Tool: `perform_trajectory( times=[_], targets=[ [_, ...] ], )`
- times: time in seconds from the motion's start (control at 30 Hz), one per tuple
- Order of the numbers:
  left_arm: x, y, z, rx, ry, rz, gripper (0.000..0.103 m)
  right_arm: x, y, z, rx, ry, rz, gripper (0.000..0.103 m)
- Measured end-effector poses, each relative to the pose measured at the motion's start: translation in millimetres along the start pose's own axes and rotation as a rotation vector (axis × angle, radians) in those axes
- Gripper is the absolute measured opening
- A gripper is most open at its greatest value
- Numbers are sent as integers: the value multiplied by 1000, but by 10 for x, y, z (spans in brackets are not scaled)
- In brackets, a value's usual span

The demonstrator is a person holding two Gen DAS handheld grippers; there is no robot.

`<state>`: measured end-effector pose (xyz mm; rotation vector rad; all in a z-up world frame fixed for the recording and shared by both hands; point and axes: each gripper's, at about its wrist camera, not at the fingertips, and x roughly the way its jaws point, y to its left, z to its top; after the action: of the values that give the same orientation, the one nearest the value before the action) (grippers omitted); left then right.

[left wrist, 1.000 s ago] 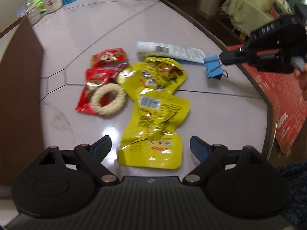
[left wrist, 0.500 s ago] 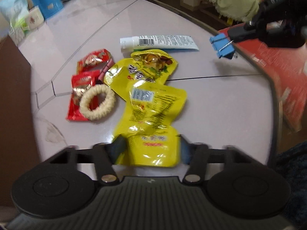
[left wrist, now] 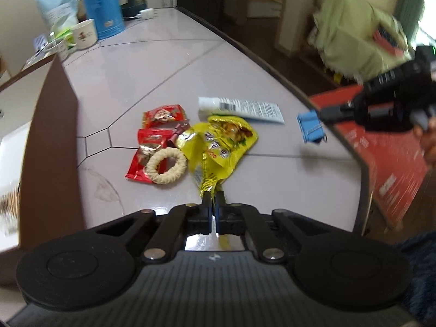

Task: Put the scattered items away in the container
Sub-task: 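Grasp the yellow snack packet with the left tool while the right holds the clip, then carry the yellow packet into the box and open the left tool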

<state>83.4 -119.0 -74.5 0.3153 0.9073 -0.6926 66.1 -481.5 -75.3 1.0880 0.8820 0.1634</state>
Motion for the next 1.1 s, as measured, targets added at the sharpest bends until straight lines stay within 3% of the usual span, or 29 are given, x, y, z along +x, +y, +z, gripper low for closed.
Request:
perform_trajectory(
  times=[0.33, 0.47, 0.77, 1.1],
  targets=[
    [-325, 97, 34, -119, -75, -58, 0, -38, 50, -12, 1, 0, 28, 0],
    [-536, 206, 98, -141, -123, -49, 0, -30, 131, -14, -4, -5, 47, 0],
    [-996, 636, 173, -177, -213, 31, 0, 127, 440, -35, -7, -24, 101, 0],
    [-1480, 1402, 60, -245, -269, 168, 0, 581, 944, -191, -43, 4, 159, 0]
  ],
)
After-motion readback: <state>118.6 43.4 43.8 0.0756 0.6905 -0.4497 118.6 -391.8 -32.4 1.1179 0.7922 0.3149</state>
